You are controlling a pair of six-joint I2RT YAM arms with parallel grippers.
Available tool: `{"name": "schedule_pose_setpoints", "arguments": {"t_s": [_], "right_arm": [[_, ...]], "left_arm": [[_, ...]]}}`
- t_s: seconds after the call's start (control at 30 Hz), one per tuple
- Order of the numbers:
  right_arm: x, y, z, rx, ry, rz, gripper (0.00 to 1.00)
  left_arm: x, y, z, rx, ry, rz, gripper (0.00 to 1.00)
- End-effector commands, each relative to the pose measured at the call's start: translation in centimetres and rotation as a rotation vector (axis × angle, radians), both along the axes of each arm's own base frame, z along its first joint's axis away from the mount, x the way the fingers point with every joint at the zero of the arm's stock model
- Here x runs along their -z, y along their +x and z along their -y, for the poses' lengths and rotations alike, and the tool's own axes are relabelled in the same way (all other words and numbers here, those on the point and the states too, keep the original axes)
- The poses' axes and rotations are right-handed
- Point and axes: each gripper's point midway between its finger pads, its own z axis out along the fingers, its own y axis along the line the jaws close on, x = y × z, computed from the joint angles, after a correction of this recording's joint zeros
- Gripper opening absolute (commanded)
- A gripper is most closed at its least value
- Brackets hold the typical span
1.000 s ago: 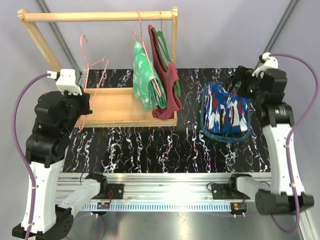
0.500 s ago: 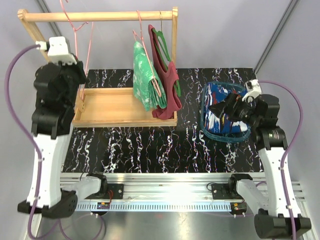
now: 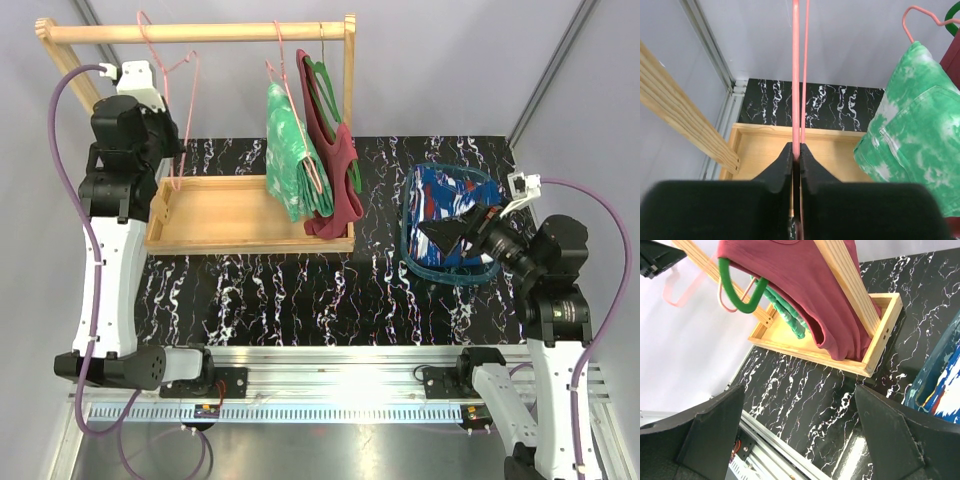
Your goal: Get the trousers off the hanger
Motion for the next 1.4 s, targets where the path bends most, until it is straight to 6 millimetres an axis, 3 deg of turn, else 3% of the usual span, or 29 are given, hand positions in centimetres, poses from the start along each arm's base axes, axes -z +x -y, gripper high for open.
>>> {"name": "schedule_pose_setpoints", "arguments": {"t_s": [0.0,0.03,0.07,0.17,0.27,0.3,0.43,0.6,0.63,0.67,0.73,0.8,0.83,0.87,0.9,0.97,1.0,1.07,1.13,1.37], "right_arm": [[-1.8,-1.5,-0.3,-0.028,-0.023,0.059,1.0],[-2.0,-1.7,-0.1,-0.015,-0.026,0.064,0.99],[-1.8,-1.8,0.1,-0.004,-0.032,0.056,1.0],[-2.2,-2.0,0.5,0.019,-0.057,0.072,0.99],[-2.4,-2.5,0.9,0.042,-0.074,0.07,0.99],[-2.5,-2.6,1.0,0.049,-0.079,0.074,1.0],[-2.9,-2.8,1.9,0.118,-0.086,0.08,1.0],[-2.9,-3.1,1.7,0.124,-0.032,0.055,1.0],[-3.0,-3.2,1.6,0.122,-0.018,0.052,0.99],[-3.1,-3.4,1.4,0.11,-0.011,0.057,0.99],[-2.9,-3.8,0.7,0.057,-0.004,0.05,0.99],[-2.6,-4.0,0.4,0.033,0.0,0.031,0.99],[-2.5,-4.1,0.3,0.029,-0.004,0.028,0.99],[-2.2,-4.2,0.3,0.026,-0.01,0.017,0.99],[-2.2,-4.3,0.3,0.023,-0.016,0.022,0.99],[-1.9,-4.6,0.4,0.022,-0.028,0.019,0.99],[-1.9,-4.8,0.4,0.023,-0.03,0.021,0.99],[-1.7,-5.0,0.3,0.017,-0.033,0.017,0.99],[-1.4,-5.2,0.0,-0.009,-0.029,0.006,0.99],[-1.2,-6.0,-0.3,-0.033,-0.032,0.019,0.99]], "left_arm": [[-2.3,-0.7,0.4,0.023,-0.042,0.061,0.24],[-2.2,-1.0,0.5,0.029,-0.042,0.058,0.3],[-2.7,-1.7,0.5,0.029,-0.044,0.071,0.43],[-3.7,-2.9,0.2,0.02,-0.044,0.095,0.52],[-5.0,-4.7,0.2,0.012,-0.069,0.117,0.82],[-6.0,-6.0,0.4,0.023,-0.085,0.143,0.99],[-8.6,-9.2,3.3,0.157,-0.22,0.235,0.99],[-8.2,-9.9,5.9,0.208,-0.349,0.237,0.99],[-8.7,-10.4,7.4,0.252,-0.37,0.252,0.99],[-8.8,-10.3,7.3,0.228,-0.378,0.264,0.99],[-9.2,-10.6,9.3,0.277,-0.403,0.26,0.99],[-8.8,-9.3,10.0,0.236,-0.393,0.241,0.99],[-9.0,-9.7,11.5,0.264,-0.388,0.226,0.99],[-8.1,-8.4,12.7,0.253,-0.365,0.193,0.99],[-7.6,-8.4,13.4,0.222,-0.343,0.174,0.99],[-7.9,-7.7,13.4,0.138,-0.307,0.181,0.99],[-6.9,-6.5,14.9,0.126,-0.274,0.147,0.99],[-6.8,-6.3,16.5,0.143,-0.248,0.132,0.99],[-5.3,-4.9,18.5,0.144,-0.216,0.098,0.97],[-2.9,-1.2,19.5,0.014,-0.086,0.058,0.82]]}}
